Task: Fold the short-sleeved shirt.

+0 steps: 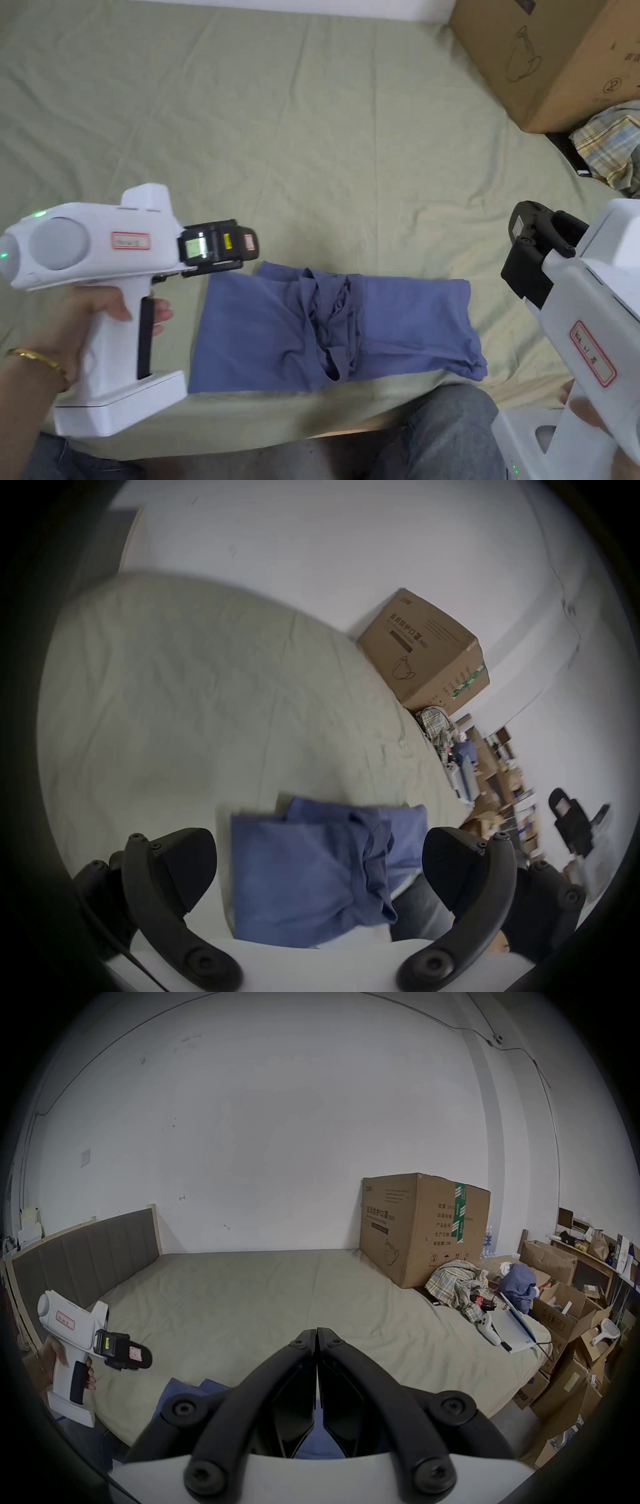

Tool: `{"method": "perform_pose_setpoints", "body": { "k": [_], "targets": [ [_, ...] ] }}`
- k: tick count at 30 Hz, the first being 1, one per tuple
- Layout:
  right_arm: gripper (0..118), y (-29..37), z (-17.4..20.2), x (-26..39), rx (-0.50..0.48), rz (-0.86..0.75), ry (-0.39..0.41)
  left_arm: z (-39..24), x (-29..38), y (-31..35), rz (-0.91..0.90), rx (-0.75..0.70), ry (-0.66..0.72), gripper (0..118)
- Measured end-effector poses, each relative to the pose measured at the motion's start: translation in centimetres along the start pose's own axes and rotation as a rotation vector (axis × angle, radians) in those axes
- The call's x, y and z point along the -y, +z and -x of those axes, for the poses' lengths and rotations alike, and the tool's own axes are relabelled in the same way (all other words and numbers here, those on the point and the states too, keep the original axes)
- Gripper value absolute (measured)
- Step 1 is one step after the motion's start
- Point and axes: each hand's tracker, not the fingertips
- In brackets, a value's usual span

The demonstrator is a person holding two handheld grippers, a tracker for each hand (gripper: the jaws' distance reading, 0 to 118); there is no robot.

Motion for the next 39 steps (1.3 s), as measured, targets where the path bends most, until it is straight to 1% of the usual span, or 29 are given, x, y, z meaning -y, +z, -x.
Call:
{"method": "perform_pose_setpoints", "body": {
  "k": [2, 3, 7, 10, 12, 14, 16, 17, 18, 19, 20, 21, 23, 26, 27, 29, 30, 33, 36, 37, 39],
  "targets": [
    [0, -0.2, 0.5, -0.1, -0.008, 0.003, 0.008, 3.5, 0.8, -0.4, 0.05, 0.047, 0.114, 118],
    [0, -0.3, 0.7, -0.2, -0.011, 0.005, 0.013, 4.8, 1.3, -0.7, 0.064, 0.05, 0.15, 118],
    [0, -0.8, 1.4, -0.4, -0.018, 0.018, 0.037, 7.2, 3.8, -2.0, 0.137, 0.065, 0.23, 118],
    [0, -1.0, 1.7, -0.4, -0.018, 0.032, 0.049, 7.8, 5.5, -3.0, 0.169, 0.171, 0.304, 118],
    [0, -1.3, 1.7, -0.5, -0.008, 0.041, 0.063, 7.8, 6.1, -3.9, 0.187, 0.235, 0.344, 113],
    [0, -1.4, 1.7, -0.4, -0.001, 0.048, 0.067, 7.5, 6.5, -4.7, 0.187, 0.255, 0.347, 108],
    [0, -1.5, 1.7, -0.4, 0.006, 0.056, 0.071, 7.0, 6.6, -5.5, 0.179, 0.264, 0.36, 92],
    [0, -1.6, 1.6, -0.4, 0.008, 0.058, 0.074, 6.6, 6.5, -5.7, 0.186, 0.24, 0.365, 83],
    [0, -1.6, 1.6, -0.3, 0.012, 0.061, 0.079, 6.4, 6.4, -6.0, 0.19, 0.211, 0.357, 62],
    [0, -1.7, 1.7, -0.3, 0.015, 0.065, 0.087, 6.1, 6.4, -6.2, 0.183, 0.182, 0.345, 34],
    [0, -1.8, 1.7, -0.2, 0.017, 0.069, 0.093, 5.8, 6.4, -6.5, 0.194, 0.109, 0.332, 17],
    [0, -1.9, 1.7, -0.2, 0.016, 0.073, 0.095, 5.6, 6.3, -6.7, 0.209, 0.055, 0.344, 16],
    [0, -2.0, 1.8, -0.1, 0.011, 0.079, 0.093, 5.1, 6.1, -6.5, 0.202, 0.07, 0.385, 15],
    [0, -2.1, 2.1, -0.1, 0.002, 0.082, 0.096, 3.6, 5.2, -5.4, 0.198, 0.004, 0.35, 14],
    [0, -2.2, 2.1, -0.1, -0.001, 0.082, 0.098, 3.4, 4.9, -4.9, 0.188, 0.012, 0.352, 13],
    [0, -2.2, 2.3, -0.2, -0.007, 0.079, 0.103, 3.7, 4.3, -3.6, 0.163, 0.012, 0.381, 13],
    [0, -2.3, 2.3, -0.3, -0.01, 0.076, 0.104, 3.9, 3.9, -2.5, 0.139, -0.012, 0.393, 13],
    [0, -2.5, 2.5, -0.4, -0.029, 0.072, 0.095, 5.3, 2.9, 0.8, 0.089, -0.12, 0.373, 13],
    [0, -2.5, 2.6, -0.4, -0.051, 0.064, 0.088, 7.4, 1.8, 5.1, 0.032, -0.221, 0.392, 13],
    [0, -2.6, 2.8, -0.4, -0.059, 0.061, 0.087, 7.7, 1.6, 6.4, 0.011, -0.267, 0.378, 13],
    [0, -2.7, 4.0, -0.5, -0.074, 0.058, 0.09, 7.5, 0.7, 9.2, -0.02, -0.419, 0.313, 13]
  ]
}}
